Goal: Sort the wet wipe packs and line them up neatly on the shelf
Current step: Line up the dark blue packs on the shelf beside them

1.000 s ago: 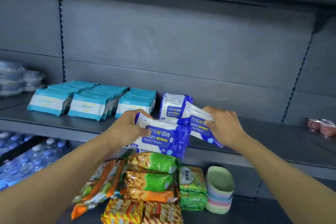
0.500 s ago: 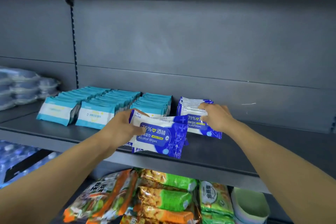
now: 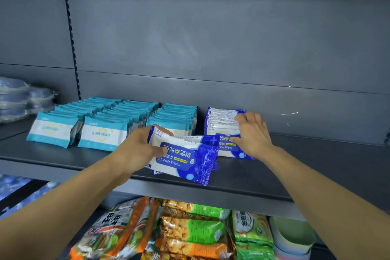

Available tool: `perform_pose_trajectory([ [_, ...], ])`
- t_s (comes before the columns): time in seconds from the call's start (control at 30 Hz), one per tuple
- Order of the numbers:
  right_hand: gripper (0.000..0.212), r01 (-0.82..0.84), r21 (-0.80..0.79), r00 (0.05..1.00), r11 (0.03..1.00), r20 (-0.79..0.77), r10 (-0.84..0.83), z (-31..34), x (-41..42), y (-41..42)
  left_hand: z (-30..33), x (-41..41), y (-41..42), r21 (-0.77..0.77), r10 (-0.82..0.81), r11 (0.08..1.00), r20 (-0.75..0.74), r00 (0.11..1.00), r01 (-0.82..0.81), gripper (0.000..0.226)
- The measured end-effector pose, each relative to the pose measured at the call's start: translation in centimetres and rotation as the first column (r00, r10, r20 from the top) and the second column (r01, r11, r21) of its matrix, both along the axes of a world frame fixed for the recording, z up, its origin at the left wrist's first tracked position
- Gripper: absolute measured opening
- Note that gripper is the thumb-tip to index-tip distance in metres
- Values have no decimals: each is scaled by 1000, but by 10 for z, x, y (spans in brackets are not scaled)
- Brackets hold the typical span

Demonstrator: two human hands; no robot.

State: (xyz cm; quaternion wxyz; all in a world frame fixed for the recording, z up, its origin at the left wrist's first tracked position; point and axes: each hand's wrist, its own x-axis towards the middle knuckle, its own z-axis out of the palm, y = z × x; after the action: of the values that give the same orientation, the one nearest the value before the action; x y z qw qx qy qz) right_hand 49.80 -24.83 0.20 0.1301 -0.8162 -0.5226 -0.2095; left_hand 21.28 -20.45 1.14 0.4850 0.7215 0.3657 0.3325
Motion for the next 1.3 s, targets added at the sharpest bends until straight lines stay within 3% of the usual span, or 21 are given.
perform_pose_trajectory([
  [0.13,41,-79,191,969,978,-214,120,12,-4,-21,2,7,1,1,-25,1000,22,999,25,23],
  [0.23,30,-198,298,808,934,-489,328,28,-22,-48,8,15,-3,-15,-42,999,80,996,43,23],
  [0.3,36,-309,248,660,918,-639,395,34,-41,-67,13,21,-9,-31,-52,998,133,990,56,23],
  [0.37,65,-385,153,623,910,-685,379,33,-58,-80,19,28,-17,-53,-68,995,175,982,78,24],
  [0.43,95,-358,146,658,922,-661,361,30,-67,-86,23,33,-25,-59,-104,991,199,974,118,26],
  [0.53,108,-262,226,723,938,-598,346,32,-76,-101,26,35,-36,-54,-149,985,209,966,164,24],
  [0.63,82,-233,250,793,940,-510,333,39,-82,-118,29,36,-46,-86,-182,974,264,947,211,26],
  [0.77,37,-193,296,771,936,-543,331,49,-77,-136,32,39,-54,-118,-191,963,331,924,242,32],
  [0.93,19,-168,301,762,939,-565,317,51,-58,-154,34,60,-65,-46,-319,944,126,939,327,27],
  [1.17,38,-171,260,688,950,-659,305,62,-6,-174,38,114,-75,96,-308,947,-13,951,307,29],
  [1.3,32,-202,81,870,976,-442,217,78,31,-162,43,160,-81,223,-246,939,-88,965,260,21],
])
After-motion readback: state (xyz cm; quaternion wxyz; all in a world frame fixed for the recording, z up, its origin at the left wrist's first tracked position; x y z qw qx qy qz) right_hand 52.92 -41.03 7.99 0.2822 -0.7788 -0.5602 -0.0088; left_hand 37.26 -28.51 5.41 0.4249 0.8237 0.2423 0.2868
